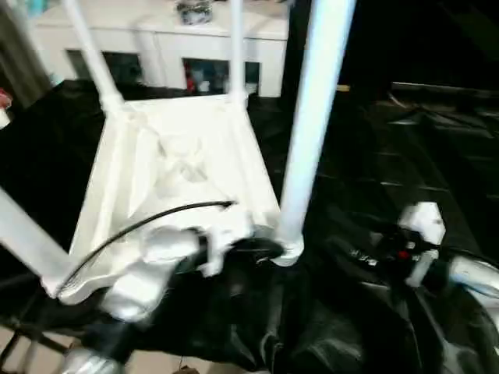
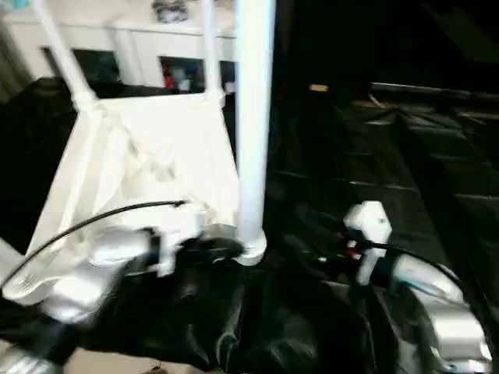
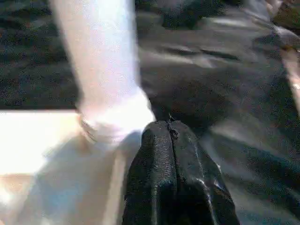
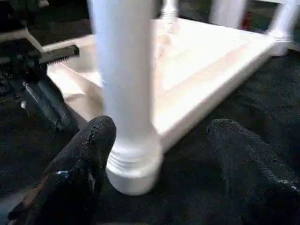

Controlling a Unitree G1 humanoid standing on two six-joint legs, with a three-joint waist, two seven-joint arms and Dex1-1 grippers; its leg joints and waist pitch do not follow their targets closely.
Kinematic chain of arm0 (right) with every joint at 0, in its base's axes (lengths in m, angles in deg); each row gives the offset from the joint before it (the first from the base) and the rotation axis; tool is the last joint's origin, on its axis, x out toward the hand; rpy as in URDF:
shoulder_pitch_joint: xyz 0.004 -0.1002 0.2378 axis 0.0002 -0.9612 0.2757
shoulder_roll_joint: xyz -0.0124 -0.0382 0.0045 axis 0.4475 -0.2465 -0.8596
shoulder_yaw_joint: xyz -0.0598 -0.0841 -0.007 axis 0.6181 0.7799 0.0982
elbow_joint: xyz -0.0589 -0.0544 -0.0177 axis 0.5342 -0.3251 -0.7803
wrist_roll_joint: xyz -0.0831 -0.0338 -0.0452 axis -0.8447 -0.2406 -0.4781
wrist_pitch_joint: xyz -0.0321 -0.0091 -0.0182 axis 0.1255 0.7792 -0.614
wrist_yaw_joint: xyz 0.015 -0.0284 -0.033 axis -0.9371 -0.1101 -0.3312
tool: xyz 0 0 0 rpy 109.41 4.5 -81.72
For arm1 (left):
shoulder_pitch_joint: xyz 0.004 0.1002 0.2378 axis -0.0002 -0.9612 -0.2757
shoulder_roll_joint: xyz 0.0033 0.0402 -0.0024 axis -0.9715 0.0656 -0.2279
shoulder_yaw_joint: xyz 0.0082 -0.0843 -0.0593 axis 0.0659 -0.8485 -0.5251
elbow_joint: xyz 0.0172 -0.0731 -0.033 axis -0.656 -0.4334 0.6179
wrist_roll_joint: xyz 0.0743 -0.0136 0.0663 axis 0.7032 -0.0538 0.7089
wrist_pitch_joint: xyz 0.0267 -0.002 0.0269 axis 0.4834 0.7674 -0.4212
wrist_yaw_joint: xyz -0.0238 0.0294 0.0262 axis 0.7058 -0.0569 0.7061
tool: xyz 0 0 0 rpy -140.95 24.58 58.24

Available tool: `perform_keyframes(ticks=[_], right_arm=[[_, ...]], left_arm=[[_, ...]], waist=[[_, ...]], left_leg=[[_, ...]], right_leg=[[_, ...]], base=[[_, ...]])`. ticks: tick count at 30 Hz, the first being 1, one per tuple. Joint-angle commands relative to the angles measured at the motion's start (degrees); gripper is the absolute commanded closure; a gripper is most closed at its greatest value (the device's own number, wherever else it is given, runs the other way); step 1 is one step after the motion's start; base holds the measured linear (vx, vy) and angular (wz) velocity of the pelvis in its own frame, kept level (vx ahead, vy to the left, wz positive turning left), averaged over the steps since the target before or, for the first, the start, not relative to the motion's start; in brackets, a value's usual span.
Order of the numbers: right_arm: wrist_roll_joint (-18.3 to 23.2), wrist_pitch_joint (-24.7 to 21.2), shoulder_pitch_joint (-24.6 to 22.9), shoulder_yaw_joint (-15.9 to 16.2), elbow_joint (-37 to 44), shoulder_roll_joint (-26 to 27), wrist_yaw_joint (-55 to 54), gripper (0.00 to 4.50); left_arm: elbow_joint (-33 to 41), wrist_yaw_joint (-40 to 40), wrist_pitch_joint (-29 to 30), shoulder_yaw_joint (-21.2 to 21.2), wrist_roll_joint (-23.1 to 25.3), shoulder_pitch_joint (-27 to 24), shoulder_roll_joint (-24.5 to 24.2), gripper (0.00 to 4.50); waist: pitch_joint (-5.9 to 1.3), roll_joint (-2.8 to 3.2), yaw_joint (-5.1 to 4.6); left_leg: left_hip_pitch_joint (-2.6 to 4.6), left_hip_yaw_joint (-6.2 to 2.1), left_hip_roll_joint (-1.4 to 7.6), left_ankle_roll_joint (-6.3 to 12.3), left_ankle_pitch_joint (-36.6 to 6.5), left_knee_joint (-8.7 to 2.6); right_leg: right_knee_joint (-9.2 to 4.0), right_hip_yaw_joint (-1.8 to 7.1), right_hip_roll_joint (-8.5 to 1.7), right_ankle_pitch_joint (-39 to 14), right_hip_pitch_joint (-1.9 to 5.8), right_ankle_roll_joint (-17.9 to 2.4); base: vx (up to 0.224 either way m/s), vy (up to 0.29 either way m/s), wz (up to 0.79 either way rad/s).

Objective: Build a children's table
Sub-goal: Rotate leg to tighten

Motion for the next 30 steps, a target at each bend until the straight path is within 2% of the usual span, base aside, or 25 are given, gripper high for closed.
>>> perform_keyframes(ticks=[1,2,3,4,5,6,7,8,10,11,13,14,15,16,17,18,23,24,25,29,30], right_arm=[[0.1,-0.5,2.2,1.3,-1.7,0.9,0.5,0.61],[0.4,-0.9,2.8,1.6,-1.9,1.2,1.0,0.5],[0.2,-0.7,3.2,2.0,-2.1,1.4,1.1,0.5],[-1.1,0.3,4.9,3.1,-3.4,2.0,1.3,0.37],[-1.6,0.8,5.5,3.5,-4.0,2.3,1.1,0.24],[-3.9,3.1,7.4,4.5,-6.2,3.4,-0.1,0.16],[-4.3,3.4,7.7,4.6,-6.5,3.6,-0.4,0.13],[-5.8,5.0,9.7,5.4,-8.7,4.8,-1.4,0.04],[-6.3,5.5,10.7,6.0,-9.8,5.4,-1.7,0.01],[-7.1,6.4,11.5,6.8,-10.9,5.9,-2.3,0.0],[-7.6,6.9,12.4,7.6,-12.0,6.8,-2.6,0.0],[-8.0,7.8,14.0,8.7,-14.4,8.3,-2.6,0.0],[-8.0,7.8,14.0,8.7,-14.4,8.3,-2.6,0.0],[-8.0,8.4,14.8,8.9,-15.9,9.2,-2.7,0.0],[-7.7,9.4,16.2,8.4,-18.8,11.1,-3.3,0.19],[-7.7,9.5,16.3,8.3,-18.9,11.1,-3.3,0.19],[-6.4,9.5,16.6,7.2,-20.0,12.1,-3.5,0.75],[-6.2,9.5,16.3,7.1,-19.9,12.1,-3.5,0.75],[-6.2,9.6,16.3,7.1,-20.0,12.1,-3.5,0.84],[-5.6,10.1,15.6,6.2,-20.3,12.3,-3.6,1.24],[-5.6,10.3,15.6,6.1,-20.5,12.4,-3.7,1.31]], left_arm=[[3.9,-1.5,2.9,-1.5,-0.1,-1.4,-1.1,4.17],[5.0,-1.7,4.3,-1.8,-0.6,-2.0,-1.7,4.09],[5.6,-1.9,4.6,-2.0,-0.4,-2.5,-2.0,4.09],[8.1,-2.7,5.9,-2.9,0.1,-4.1,-3.4,4.02],[9.1,-3.0,6.7,-3.2,0.2,-4.8,-4.0,3.85],[11.2,-3.7,9.1,-4.2,0.5,-6.2,-5.3,3.74],[11.4,-3.7,9.2,-4.4,0.7,-6.4,-5.6,3.7],[12.6,-4.0,10.8,-5.3,1.7,-7.8,-7.4,3.59],[13.3,-4.3,12.2,-5.6,2.3,-8.4,-8.6,3.46],[13.9,-4.6,13.9,-5.6,2.8,-9.0,-10.1,3.35],[13.7,-5.1,14.2,-5.7,3.7,-9.6,-11.1,3.22],[14.1,-6.5,15.1,-5.8,4.7,-10.7,-12.9,3.16],[14.1,-6.5,15.1,-5.8,4.7,-10.7,-12.9,3.04],[14.4,-7.4,15.5,-6.1,5.0,-11.0,-13.4,3.04],[14.8,-8.5,16.2,-6.6,5.4,-11.0,-14.0,2.86],[14.8,-8.6,16.3,-6.6,5.4,-11.0,-14.0,2.86],[14.4,-9.5,16.6,-6.6,6.1,-10.2,-14.3,2.42],[14.1,-9.7,16.5,-6.5,6.2,-10.0,-14.3,2.42],[14.1,-9.8,16.5,-6.4,6.3,-10.0,-14.3,2.38],[13.6,-10.8,16.4,-5.3,6.7,-9.8,-14.7,2.03],[13.5,-11.0,16.4,-5.1,6.8,-9.7,-14.7,2.01]], waist=[[-2.85,-0.58,-0.03],[-2.88,-1.16,0.12],[-2.78,-0.94,0.16],[-2.9,-1.61,0.28],[-2.93,-1.71,0.41],[-2.87,-2.4,0.23],[-2.85,-2.02,0.26],[-2.67,-2.63,0.16],[-2.72,-2.45,0.16],[-2.73,-2.84,0.22],[-2.77,-2.77,0.21],[-2.85,-2.83,0.26],[-2.85,-2.91,0.17],[-2.89,-2.83,0.32],[-2.95,-2.78,0.38],[-2.96,-2.74,0.25],[-2.92,-2.7,0.43],[-2.91,-2.44,0.44],[-2.96,-2.53,0.45],[-2.92,-2.21,0.55],[-2.87,-2.31,0.52]], left_leg=[[-0.44,0.19,1.06,3.55,-13.6,-3.99],[-0.29,0.18,1.05,3.17,-14.0,-3.99],[-0.21,0.23,1.08,2.85,-14.3,-4.06],[-0.05,0.28,1.17,2.72,-14.4,-3.98],[-0.09,0.11,1.24,2.49,-14.0,-4.11],[-0.28,0.22,1.2,2.24,-13.9,-4.11],[-0.27,0.12,1.23,1.86,-13.9,-4.21],[-0.33,0.23,1.13,1.63,-14.3,-4.23],[-0.01,0.15,1.08,1.07,-14.7,-4.31],[0.08,0.12,1.16,0.88,-14.5,-4.36],[0.12,0.12,1.04,0.8,-14.3,-4.37],[0.37,0.21,1.09,0.77,-14.3,-4.26],[0.1,0.15,1.03,0.75,-14.2,-4.35],[0.19,0.18,1.0,0.74,-14.1,-4.32],[0.29,0.18,1.04,0.71,-14.1,-4.27],[0.08,0.13,0.95,0.56,-13.9,-4.33],[0.16,0.1,0.94,0.19,-14.7,-4.34],[0.19,0.1,0.92,0.05,-14.8,-4.34],[0.17,0.08,0.92,0.02,-14.8,-4.32],[0.28,0.04,0.89,-0.08,-16.2,-4.34],[0.18,0.02,0.87,-0.14,-16.5,-4.38]], right_leg=[[-4.82,1.93,-2.07,-20.3,2.34,-8.7],[-4.73,1.94,-2.18,-21.0,2.34,-8.5],[-4.95,2.08,-2.09,-20.9,2.23,-8.2],[-4.88,2.05,-2.1,-20.3,2.19,-8.3],[-4.41,2.06,-2.24,-19.3,2.23,-8.8],[-4.45,2.02,-2.08,-18.9,2.26,-8.6],[-4.25,2.01,-2.19,-18.7,2.22,-8.9],[-4.52,2.05,-2.16,-19.7,2.16,-8.3],[-4.48,2.11,-2.12,-19.9,2.04,-7.9],[-4.29,2.11,-2.03,-18.6,2.05,-8.0],[-4.14,2.14,-1.92,-16.7,2.03,-8.4],[-4.0,2.2,-1.91,-15.2,1.89,-9.0],[-3.82,2.17,-1.85,-14.2,2.12,-9.3],[-3.83,2.19,-1.88,-13.9,2.15,-9.3],[-3.72,2.24,-1.92,-13.1,2.08,-9.7],[-3.61,2.2,-1.88,-12.6,2.21,-10.2],[-3.79,2.27,-1.95,-13.8,2.34,-9.8],[-3.84,2.28,-1.93,-13.7,2.31,-9.8],[-3.78,2.26,-1.95,-13.5,2.37,-9.8],[-3.97,2.27,-1.94,-15.1,2.25,-9.5],[-4.06,2.25,-1.95,-15.9,2.28,-9.4]], base=[[0.0,0.0,0.0],[0.0,0.0,0.0],[0.0,0.0,0.0],[0.0,0.0,0.0],[0.0,0.0,0.0],[0.0,0.0,0.0],[0.0,0.0,0.0],[0.0,0.0,0.0],[0.0,0.0,0.0],[0.0,0.0,0.0],[0.0,0.0,0.0],[0.0,0.0,0.0],[0.0,0.0,0.0],[0.0,0.0,0.0],[0.0,0.0,0.0],[0.0,0.0,0.0],[0.0,0.0,0.0],[0.0,0.0,0.0],[0.0,0.0,0.0],[0.0,0.0,0.0],[0.0,0.0,0.0]])
